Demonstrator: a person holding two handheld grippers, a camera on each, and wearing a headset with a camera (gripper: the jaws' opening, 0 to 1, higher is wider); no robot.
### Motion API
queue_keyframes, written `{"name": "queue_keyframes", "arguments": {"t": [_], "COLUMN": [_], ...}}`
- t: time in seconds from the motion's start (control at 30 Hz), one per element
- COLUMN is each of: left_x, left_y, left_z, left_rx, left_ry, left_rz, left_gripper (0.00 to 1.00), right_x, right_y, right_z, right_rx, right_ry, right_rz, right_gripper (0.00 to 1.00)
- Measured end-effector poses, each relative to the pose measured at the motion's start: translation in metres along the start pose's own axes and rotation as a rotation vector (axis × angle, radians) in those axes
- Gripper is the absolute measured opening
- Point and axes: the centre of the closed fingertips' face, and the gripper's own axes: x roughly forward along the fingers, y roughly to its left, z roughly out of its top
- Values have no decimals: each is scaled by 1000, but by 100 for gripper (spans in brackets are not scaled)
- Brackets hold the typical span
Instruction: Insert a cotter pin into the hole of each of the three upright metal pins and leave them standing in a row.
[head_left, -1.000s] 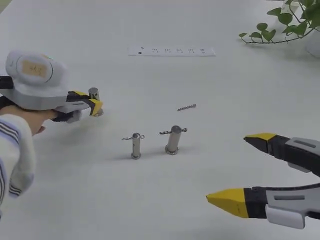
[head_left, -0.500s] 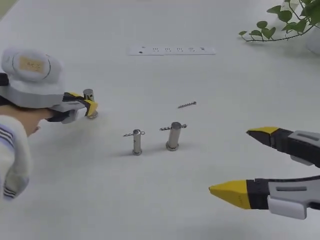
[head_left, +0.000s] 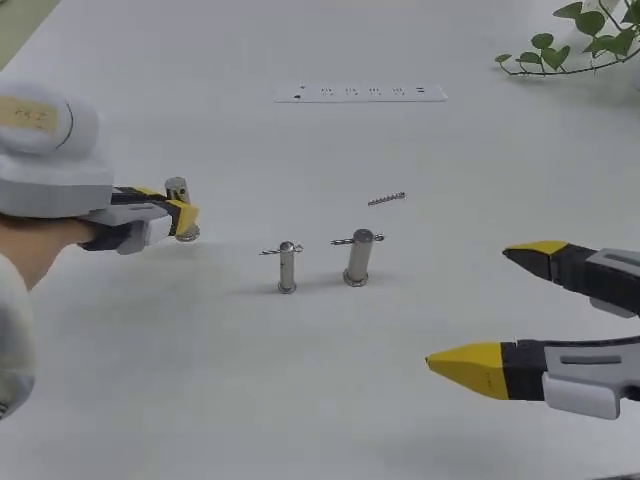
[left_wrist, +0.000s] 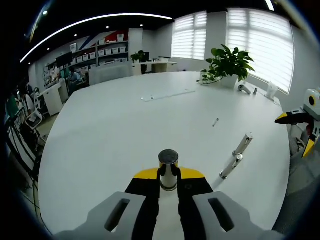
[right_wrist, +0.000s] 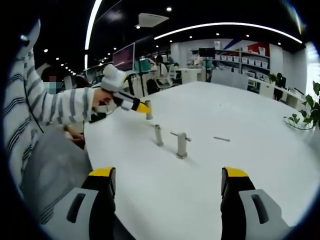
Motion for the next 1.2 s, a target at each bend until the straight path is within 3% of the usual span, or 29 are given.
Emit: {"name": "queue_keyframes", "arguments": {"t": [0.33, 0.4, 0.5, 0.6, 0.83, 0.9, 1.2], "left_x": [-31, -36, -40, -45, -49, -50, -44], "left_y": [-34, -41, -48, -52, -61, -63, -71], "left_z": [-23, -27, -33, -43, -55, -60, -59], "left_rx": [-50, -104, -106, -162, -141, -193, -151], "left_ry": [14, 23, 25, 66, 97, 124, 135], "left_rz": [-20, -34, -38, -17, 34, 59, 70], "left_gripper": [11, 11, 11, 11, 11, 11, 11], "right_x": [0, 0, 0, 1, 4, 5, 3], "right_y": [0, 0, 1, 3, 4, 5, 7], "right_z": [-4, -4, -5, -7, -8, -7, -10], "right_rx": [4, 4, 6, 5, 6, 2, 3], "right_ry": [5, 3, -1, 4, 1, -4, -12], "right_rz": [5, 9, 11, 17, 26, 31, 54], "right_gripper": [88, 88, 88, 88, 88, 88, 88]}}
